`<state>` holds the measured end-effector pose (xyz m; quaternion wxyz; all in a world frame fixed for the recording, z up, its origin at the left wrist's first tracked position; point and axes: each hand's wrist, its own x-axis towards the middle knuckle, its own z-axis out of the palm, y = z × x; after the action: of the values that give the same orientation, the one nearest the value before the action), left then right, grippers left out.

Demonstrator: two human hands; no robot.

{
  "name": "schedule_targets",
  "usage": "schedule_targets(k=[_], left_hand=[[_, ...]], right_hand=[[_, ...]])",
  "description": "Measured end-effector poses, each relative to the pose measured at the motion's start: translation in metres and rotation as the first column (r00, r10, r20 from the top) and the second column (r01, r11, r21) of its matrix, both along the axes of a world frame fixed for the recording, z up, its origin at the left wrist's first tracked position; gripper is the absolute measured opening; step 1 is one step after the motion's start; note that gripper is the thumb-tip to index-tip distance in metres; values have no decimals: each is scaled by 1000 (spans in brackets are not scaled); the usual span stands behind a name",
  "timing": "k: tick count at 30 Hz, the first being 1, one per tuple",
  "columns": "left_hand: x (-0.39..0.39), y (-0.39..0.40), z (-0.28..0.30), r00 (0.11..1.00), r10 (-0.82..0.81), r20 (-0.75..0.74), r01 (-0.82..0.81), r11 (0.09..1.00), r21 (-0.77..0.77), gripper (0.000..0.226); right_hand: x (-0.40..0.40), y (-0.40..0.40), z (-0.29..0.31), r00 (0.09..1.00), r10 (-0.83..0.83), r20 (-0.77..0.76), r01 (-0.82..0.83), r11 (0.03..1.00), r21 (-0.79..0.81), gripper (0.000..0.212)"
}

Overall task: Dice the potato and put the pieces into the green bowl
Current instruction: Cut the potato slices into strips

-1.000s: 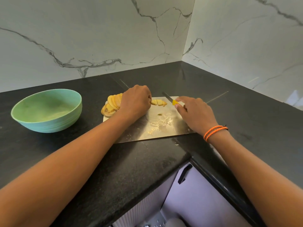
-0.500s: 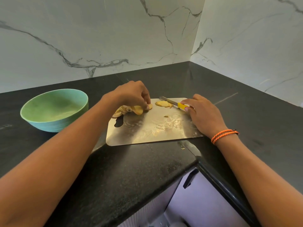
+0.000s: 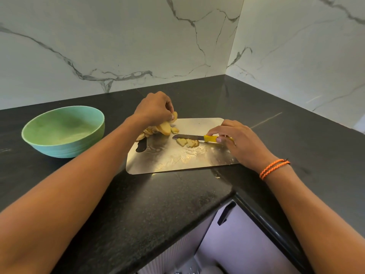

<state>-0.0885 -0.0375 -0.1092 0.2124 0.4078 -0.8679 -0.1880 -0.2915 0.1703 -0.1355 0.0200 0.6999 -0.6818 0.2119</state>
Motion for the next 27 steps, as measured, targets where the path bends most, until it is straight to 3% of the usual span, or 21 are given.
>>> schedule_targets(k=[7,12,21,27], left_hand=[[1,-3,-1,997,48,-67,-46,998,31,14],[1,-1,-7,997,52,-62,-50,998,26,12],[0,-1,-10,997,66,-27,-66,997,-26,13],[-4,1,-10,998,59,-33,-60,997,-47,12]], right_hand=[[4,-12,1,990,-140,-23,134,979,-155,25],[20,-24,-1,987,-105,-118,95,992,-88,31],[12,-6,2,999,21,37,-21,1000,-1,28],[28,12,17,983,-163,-85,165,986,20,26]])
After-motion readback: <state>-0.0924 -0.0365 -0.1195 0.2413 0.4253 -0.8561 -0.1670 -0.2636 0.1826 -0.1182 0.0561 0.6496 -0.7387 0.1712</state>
